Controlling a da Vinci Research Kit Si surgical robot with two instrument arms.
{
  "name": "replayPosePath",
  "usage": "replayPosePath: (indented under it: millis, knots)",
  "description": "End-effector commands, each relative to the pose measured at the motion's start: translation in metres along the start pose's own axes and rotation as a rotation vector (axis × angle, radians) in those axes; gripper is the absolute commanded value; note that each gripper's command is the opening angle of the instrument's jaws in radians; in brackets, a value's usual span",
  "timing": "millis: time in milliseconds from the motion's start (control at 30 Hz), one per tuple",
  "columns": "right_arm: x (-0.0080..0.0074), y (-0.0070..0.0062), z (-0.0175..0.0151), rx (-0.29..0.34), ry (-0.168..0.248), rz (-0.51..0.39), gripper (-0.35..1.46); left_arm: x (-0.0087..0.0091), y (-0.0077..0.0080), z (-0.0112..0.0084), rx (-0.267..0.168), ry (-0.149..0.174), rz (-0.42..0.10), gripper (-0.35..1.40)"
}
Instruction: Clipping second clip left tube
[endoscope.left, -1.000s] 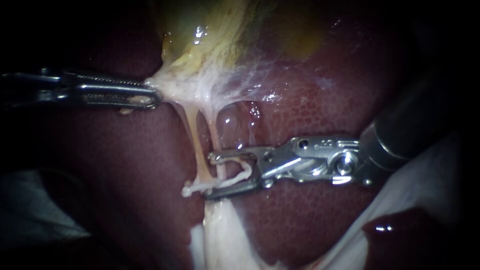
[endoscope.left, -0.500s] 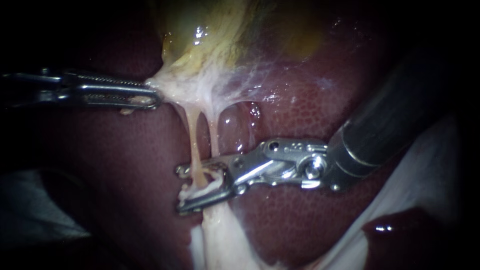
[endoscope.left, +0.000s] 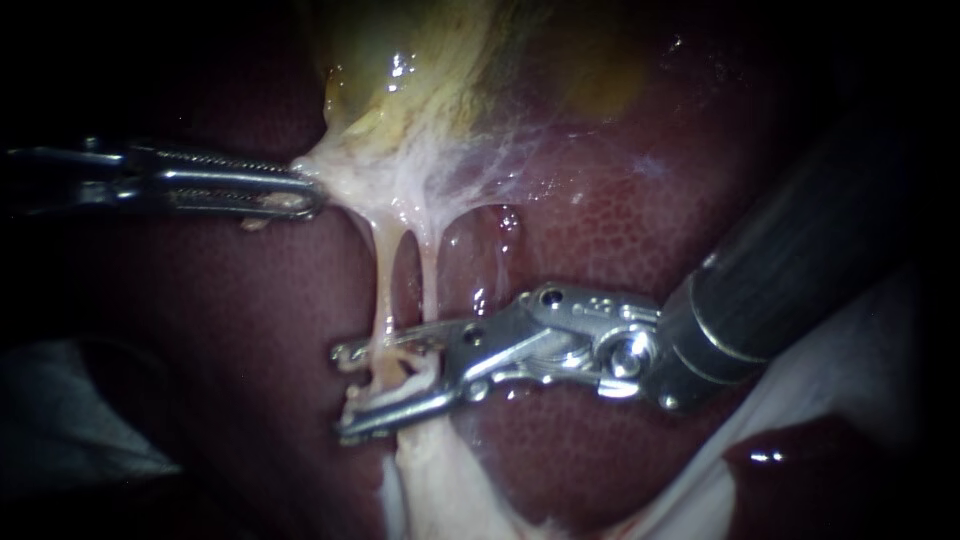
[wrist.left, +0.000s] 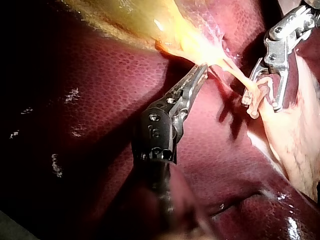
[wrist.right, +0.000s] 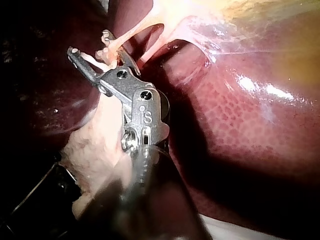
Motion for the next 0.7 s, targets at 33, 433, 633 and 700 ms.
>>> replayPosePath:
  millis: [33, 433, 633, 700]
  knots:
    - [-0.0001, 0.0000, 0.0001, -0.001, -0.001, 0.008, 0.30, 0.0000, 0.0000, 0.0000, 0.000, 0.000, 0.000, -0.35]
    - [-0.0004, -0.0003, -0.0006, -0.001, 0.005, 0.078, -0.35, 0.0000, 0.0000, 0.0000, 0.000, 0.000, 0.000, -0.35]
    - [-0.0005, -0.0004, -0.0007, -0.027, 0.012, 0.078, -0.35, 0.0000, 0.0000, 0.0000, 0.000, 0.000, 0.000, -0.35]
    - [-0.0005, -0.0004, -0.0007, -0.027, 0.012, 0.078, -0.35, 0.0000, 0.0000, 0.0000, 0.000, 0.000, 0.000, -0.35]
